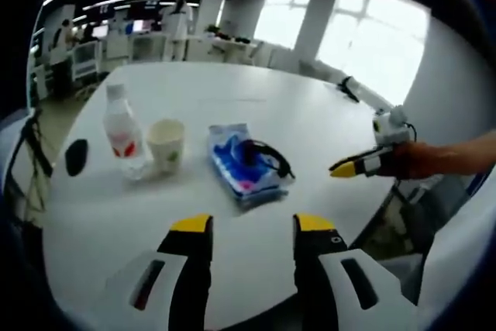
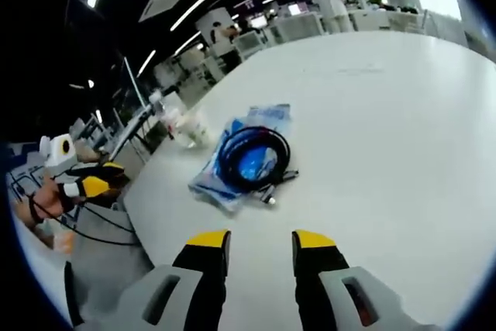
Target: Arrange the tabletop items into an orderly group along one side of the table until the central work area is clear of visible clutter.
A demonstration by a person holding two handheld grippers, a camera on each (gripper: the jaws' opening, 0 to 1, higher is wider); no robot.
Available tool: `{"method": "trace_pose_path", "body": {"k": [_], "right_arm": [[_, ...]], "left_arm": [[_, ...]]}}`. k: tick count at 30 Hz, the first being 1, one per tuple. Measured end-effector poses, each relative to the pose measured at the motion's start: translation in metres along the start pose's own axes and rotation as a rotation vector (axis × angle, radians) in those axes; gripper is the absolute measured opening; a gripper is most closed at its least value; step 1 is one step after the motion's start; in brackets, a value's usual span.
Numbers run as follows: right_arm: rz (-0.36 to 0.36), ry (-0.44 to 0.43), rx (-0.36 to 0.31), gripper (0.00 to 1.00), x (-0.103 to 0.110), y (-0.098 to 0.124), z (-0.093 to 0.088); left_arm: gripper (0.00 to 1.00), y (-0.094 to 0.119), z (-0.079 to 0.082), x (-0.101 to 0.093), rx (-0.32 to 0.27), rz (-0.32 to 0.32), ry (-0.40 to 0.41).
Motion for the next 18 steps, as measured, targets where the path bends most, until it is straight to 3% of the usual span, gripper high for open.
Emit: {"method": "trace_pose_path", "body": {"k": [6, 13, 18], "right_arm": [[0.003, 0.011, -0.018, 0.33, -0.003, -0.002, 0.028], [0.007, 0.058, 0.023, 0.33, -0.001, -0.032, 0.05], [0.012, 0.047, 0.055, 0.32, -0.004, -0.058, 0.06]], "left_arm": [[0.45, 0.01, -0.004, 0.008, 0.012, 0.006, -0.029], [0.52, 0.031, -0.003, 0.017, 0.007, 0.012, -0.036], [0.57, 0.04, -0.003, 0.017, 0.018, 0.017, -0.045]]}}
Point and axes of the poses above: the point that each gripper's makers call its tool centre point, and the gripper's own axes: y roughly backward along the fingers, x roughly to its left, z roughly out of its top, the point moved 8 cm from there along y, roughly backward along the fingers, and after that the axes turned 11 degrees about x, right-handed, at the moved point
